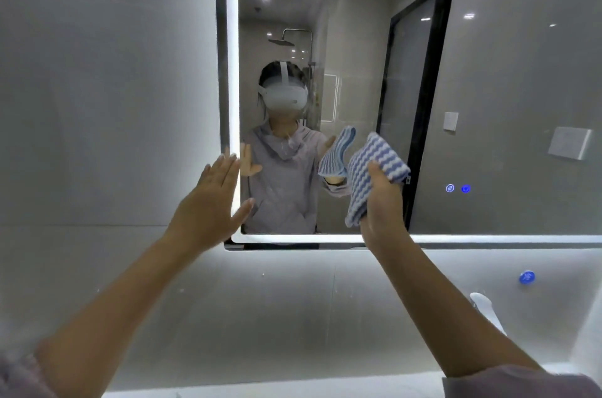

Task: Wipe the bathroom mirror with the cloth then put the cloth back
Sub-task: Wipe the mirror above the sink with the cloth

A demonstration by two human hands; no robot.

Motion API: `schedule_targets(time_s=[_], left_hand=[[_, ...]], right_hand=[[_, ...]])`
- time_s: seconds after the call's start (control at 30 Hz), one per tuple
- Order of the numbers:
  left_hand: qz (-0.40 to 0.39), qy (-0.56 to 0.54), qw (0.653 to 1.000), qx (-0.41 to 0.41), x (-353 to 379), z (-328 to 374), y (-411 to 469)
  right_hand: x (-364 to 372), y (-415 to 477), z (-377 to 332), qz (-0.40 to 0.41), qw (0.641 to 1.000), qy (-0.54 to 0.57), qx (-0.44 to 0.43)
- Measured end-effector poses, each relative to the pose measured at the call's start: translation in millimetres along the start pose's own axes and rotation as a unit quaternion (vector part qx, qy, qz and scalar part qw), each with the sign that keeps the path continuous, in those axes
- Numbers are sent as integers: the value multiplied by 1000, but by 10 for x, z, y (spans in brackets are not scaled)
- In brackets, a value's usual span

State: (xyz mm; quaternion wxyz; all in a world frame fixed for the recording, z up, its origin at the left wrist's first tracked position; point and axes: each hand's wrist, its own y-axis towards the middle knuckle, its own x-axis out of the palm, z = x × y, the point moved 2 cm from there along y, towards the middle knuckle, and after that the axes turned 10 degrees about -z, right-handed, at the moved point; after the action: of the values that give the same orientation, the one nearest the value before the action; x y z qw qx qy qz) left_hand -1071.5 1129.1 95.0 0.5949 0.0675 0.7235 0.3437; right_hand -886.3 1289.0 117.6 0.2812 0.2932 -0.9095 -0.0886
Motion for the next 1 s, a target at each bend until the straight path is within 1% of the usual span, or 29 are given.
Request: schedule_targets(time_s=[0.07, 0.2, 0.3, 0.33, 0.37, 0.43, 0.47, 0.6, 0.63, 0.77, 0.87, 1.0], left_hand=[[12, 10, 1000, -2, -75, -43, 192], [35, 16, 999, -5, -134, -72, 450], [53, 23, 998, 3, -120, -55, 575], [56, 23, 998, 7, -110, -53, 609], [58, 22, 998, 13, -99, -58, 640], [62, 27, 997, 25, -89, -84, 694], [68, 33, 997, 29, -90, -102, 722], [85, 57, 994, 28, -74, -176, 857], [81, 63, 994, 25, -47, -192, 885], [60, 109, 992, 23, 102, -231, 958], [72, 116, 990, 26, 163, -238, 986], [99, 79, 991, 42, 196, -262, 992]], right_hand=[[134, 154, -94, 3, 996, -63, -62], [343, 517, -187, 7, 979, -139, -152], [460, 798, -163, -29, 960, -190, -206], [482, 879, -113, -44, 946, -219, -234], [495, 934, -40, -45, 921, -286, -262], [477, 1004, 160, -28, 842, -448, -300], [456, 1028, 259, -24, 809, -500, -308], [396, 1105, 506, -12, 684, -639, -352], [389, 1119, 532, -5, 663, -652, -369], [359, 1178, 593, 22, 625, -667, -404], [333, 1235, 635, 33, 599, -684, -414], [329, 1257, 665, 44, 588, -688, -422]])
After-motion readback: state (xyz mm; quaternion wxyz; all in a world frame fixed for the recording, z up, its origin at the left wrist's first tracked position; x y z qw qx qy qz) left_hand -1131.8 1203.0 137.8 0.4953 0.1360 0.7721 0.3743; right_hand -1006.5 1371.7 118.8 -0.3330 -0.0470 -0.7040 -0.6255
